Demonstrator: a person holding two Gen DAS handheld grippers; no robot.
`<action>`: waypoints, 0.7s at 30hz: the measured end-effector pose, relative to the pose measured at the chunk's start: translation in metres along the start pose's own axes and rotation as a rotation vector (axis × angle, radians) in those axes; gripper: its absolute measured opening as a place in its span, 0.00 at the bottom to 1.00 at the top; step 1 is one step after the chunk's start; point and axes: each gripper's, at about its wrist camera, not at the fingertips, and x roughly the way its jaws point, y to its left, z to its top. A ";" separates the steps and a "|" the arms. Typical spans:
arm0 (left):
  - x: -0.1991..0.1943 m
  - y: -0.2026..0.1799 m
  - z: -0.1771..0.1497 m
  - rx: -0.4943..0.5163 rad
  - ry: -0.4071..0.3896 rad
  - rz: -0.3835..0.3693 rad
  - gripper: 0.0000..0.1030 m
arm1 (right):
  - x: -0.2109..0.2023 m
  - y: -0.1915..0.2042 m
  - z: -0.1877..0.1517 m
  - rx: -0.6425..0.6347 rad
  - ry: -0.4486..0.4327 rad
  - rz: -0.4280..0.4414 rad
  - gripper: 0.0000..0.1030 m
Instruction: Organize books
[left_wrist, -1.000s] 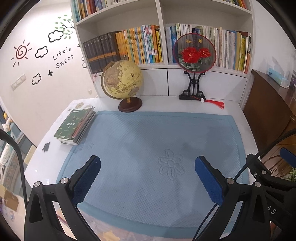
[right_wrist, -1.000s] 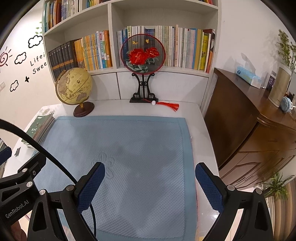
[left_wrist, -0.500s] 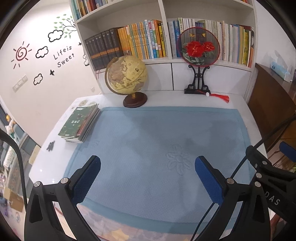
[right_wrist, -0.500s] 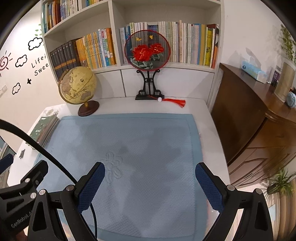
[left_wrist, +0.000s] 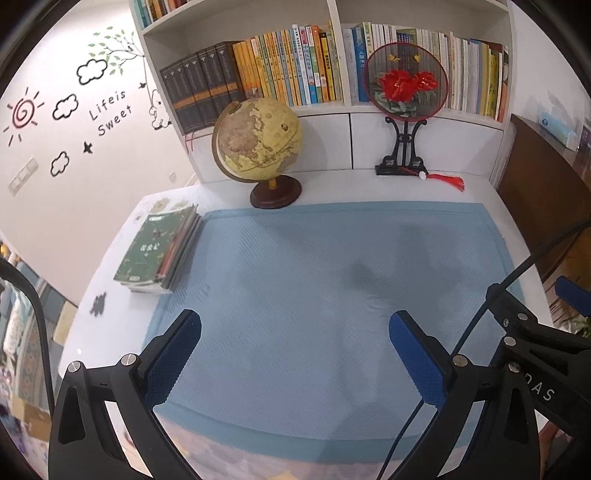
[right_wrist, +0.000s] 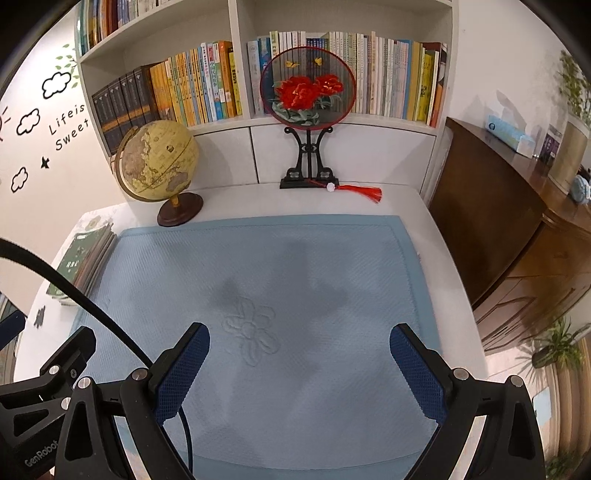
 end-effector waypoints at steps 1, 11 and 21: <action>0.002 0.005 0.001 0.005 -0.004 0.002 0.99 | 0.001 0.007 0.000 0.008 -0.001 -0.005 0.95; 0.049 0.047 -0.015 0.024 0.118 -0.095 0.99 | 0.016 0.049 -0.014 0.087 0.018 -0.058 0.95; 0.093 0.074 -0.029 0.034 0.206 -0.106 0.99 | 0.043 0.085 -0.039 0.077 0.099 -0.103 0.95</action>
